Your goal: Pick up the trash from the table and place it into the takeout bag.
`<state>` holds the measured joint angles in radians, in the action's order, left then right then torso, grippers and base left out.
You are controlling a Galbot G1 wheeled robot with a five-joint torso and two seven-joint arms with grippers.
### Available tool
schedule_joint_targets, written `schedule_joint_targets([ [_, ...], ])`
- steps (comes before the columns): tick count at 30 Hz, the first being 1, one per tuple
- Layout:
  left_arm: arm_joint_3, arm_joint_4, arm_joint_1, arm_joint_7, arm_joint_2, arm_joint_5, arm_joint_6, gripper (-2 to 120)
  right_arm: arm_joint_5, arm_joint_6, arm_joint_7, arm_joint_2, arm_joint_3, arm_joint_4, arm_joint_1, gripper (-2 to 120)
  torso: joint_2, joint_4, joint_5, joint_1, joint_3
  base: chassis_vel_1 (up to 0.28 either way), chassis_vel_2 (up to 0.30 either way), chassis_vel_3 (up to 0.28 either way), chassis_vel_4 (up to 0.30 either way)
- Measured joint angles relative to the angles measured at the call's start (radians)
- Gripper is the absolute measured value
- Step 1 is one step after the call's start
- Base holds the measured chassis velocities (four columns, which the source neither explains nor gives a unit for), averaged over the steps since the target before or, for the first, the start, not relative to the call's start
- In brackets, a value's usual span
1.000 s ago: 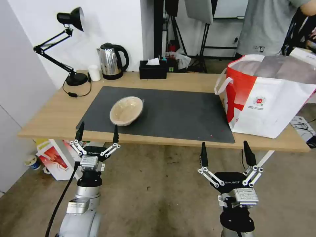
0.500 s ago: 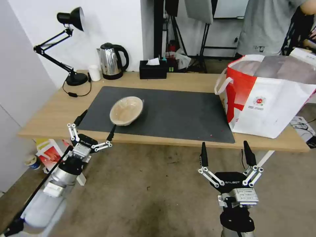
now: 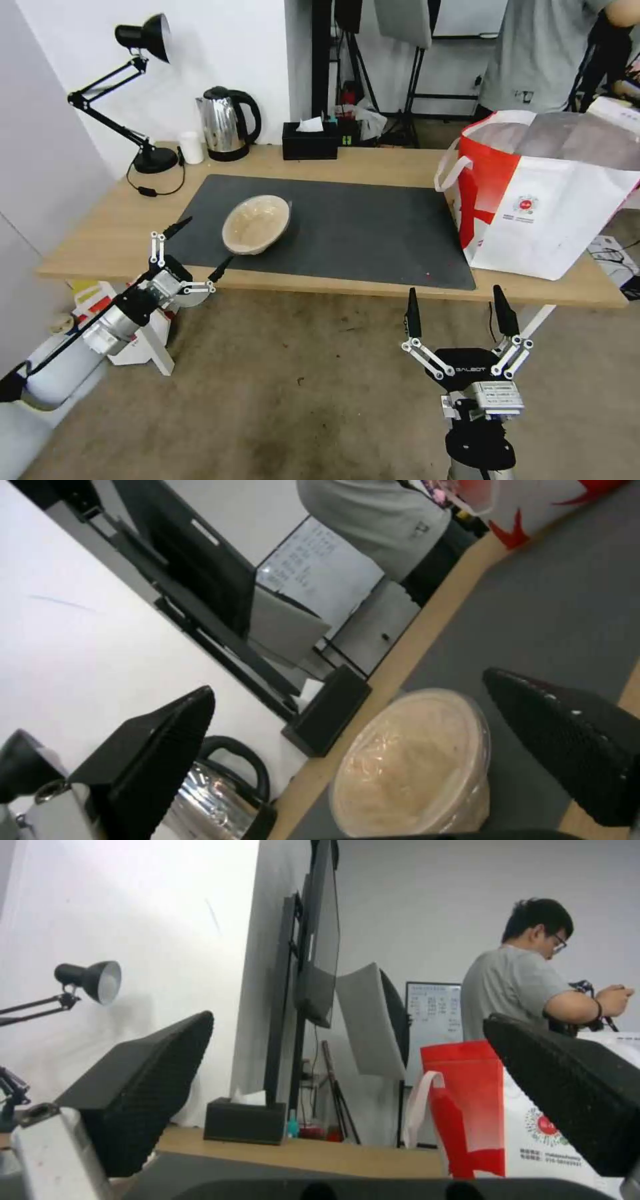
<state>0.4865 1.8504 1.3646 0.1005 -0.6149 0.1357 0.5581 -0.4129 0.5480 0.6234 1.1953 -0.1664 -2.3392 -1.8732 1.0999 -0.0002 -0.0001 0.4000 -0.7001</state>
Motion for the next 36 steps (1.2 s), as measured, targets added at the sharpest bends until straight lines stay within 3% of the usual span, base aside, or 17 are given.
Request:
schedule_joint_targets([
  [15,-0.066,-0.039,-0.025,0.026,0.086,0.051,0.000,100,0.000,0.000,0.000,0.000,0.000,0.000,0.000,100,0.000,0.0001,0.0001,0.000,0.000,0.000,0.000,0.000,0.000],
  [36,-0.092,-0.104,-0.047,0.031,0.111,0.053,-0.001,100,0.000,0.000,0.000,0.000,0.000,0.000,0.000,100,0.000,0.0002,0.0000,0.000,0.000,0.000,0.000,0.000,0.000],
])
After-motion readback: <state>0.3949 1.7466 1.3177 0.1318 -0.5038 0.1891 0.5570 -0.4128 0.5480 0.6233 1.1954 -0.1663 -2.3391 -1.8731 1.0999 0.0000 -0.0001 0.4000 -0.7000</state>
